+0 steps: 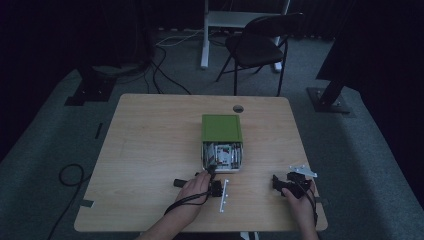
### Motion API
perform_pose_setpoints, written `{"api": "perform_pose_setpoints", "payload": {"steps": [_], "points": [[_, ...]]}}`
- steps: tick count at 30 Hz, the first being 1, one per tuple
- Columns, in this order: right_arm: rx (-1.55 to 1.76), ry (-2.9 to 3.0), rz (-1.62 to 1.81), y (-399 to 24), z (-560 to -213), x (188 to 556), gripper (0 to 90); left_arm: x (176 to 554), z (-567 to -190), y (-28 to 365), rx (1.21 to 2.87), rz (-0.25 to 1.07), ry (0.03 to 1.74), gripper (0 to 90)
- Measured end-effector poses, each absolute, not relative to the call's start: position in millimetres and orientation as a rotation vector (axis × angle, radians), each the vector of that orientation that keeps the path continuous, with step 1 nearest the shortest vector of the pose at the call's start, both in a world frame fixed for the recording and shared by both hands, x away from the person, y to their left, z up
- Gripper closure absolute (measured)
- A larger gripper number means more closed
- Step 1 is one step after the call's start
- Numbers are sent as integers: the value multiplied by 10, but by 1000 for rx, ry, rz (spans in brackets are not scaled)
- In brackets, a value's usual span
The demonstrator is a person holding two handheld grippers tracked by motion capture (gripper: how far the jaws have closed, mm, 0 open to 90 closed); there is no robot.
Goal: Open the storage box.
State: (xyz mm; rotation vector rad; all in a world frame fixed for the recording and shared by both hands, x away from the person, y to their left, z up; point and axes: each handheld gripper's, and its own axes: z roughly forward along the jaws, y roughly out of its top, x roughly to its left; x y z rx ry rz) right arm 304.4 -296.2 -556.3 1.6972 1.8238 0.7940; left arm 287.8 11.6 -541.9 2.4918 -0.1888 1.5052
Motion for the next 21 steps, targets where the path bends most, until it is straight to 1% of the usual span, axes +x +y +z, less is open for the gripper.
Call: {"api": "perform_pose_setpoints", "payload": {"steps": [21], "points": [[1697,1824,794,-2962,-5563,3044,112,2604,-5480,131,2487,1480,-193,734]]}}
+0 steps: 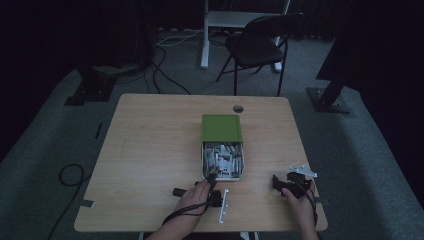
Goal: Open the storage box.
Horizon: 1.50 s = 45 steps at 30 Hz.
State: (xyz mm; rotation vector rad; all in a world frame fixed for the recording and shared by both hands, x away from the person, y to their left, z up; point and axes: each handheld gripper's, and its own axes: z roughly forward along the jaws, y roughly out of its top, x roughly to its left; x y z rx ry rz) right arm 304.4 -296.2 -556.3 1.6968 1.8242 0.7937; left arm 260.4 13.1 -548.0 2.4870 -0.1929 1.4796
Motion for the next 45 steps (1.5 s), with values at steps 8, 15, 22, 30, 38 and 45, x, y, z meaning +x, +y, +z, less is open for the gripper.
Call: {"api": "perform_pose_setpoints", "payload": {"steps": [8,15,22,30,38,45], "points": [[1698,1824,794,-2962,-5563,3043,112,2528,-5468,134,2499,1478,-199,734],[1698,1824,794,-2962,-5562,3043,112,2478,-5473,129,2484,1468,-210,734],[1697,1824,794,-2963,-5563,3044,111,2433,-5471,133,2482,1460,-203,734],[1697,1824,794,-2963,-5562,3045,112,2383,-5458,149,2485,1445,-208,734],[1697,1824,794,-2963,-5563,3044,112,2351,-5452,170,2485,1434,-206,733],[1697,1824,793,-2962,-5563,3044,112,2315,-5457,164,2474,1424,-199,732]]}}
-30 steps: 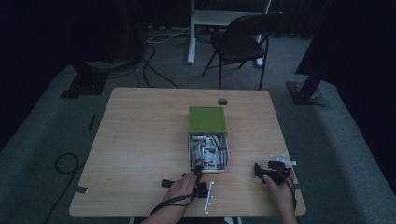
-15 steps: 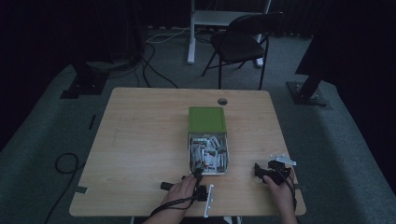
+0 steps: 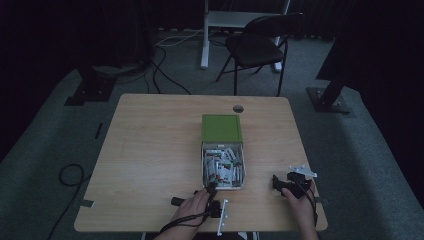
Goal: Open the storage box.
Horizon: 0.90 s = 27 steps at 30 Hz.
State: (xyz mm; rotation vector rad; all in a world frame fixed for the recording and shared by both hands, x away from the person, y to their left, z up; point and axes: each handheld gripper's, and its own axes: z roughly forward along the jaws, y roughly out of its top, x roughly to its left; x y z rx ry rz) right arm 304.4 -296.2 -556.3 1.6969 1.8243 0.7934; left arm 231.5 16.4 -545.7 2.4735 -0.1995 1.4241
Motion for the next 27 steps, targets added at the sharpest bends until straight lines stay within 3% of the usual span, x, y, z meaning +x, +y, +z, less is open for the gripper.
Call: {"api": "perform_pose_setpoints", "payload": {"steps": [15,18,27], "points": [[1697,1824,794,-2963,-5563,3044,112,2265,-5444,184,2467,1398,-199,727],[1698,1824,794,-2962,-5563,3044,112,2271,-5453,184,2466,1338,-193,615],[1698,1824,794,-2962,-5563,3044,112,2254,-5334,268,2397,1191,-88,608]]}}
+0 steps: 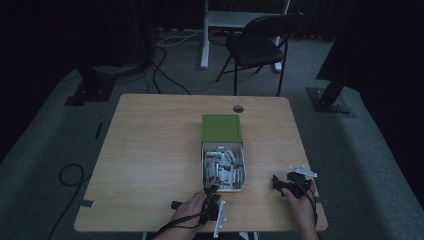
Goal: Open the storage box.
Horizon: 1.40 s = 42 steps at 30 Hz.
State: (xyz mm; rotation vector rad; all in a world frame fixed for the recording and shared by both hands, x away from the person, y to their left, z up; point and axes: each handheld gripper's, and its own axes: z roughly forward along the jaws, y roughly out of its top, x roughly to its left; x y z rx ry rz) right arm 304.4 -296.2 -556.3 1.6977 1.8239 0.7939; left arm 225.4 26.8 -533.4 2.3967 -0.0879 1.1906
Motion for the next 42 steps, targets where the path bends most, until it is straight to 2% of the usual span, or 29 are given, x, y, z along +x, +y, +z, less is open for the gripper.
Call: {"api": "perform_pose_setpoints", "payload": {"steps": [16,32,42], "points": [[1698,1825,793,-2962,-5562,3043,112,2231,-5126,541,2244,893,90,608],[1698,1824,793,-2962,-5562,3043,112,2202,-5098,808,2181,717,169,592],[1698,1824,793,-2962,-5562,3043,112,2243,-5116,1047,2150,688,260,592]]}}
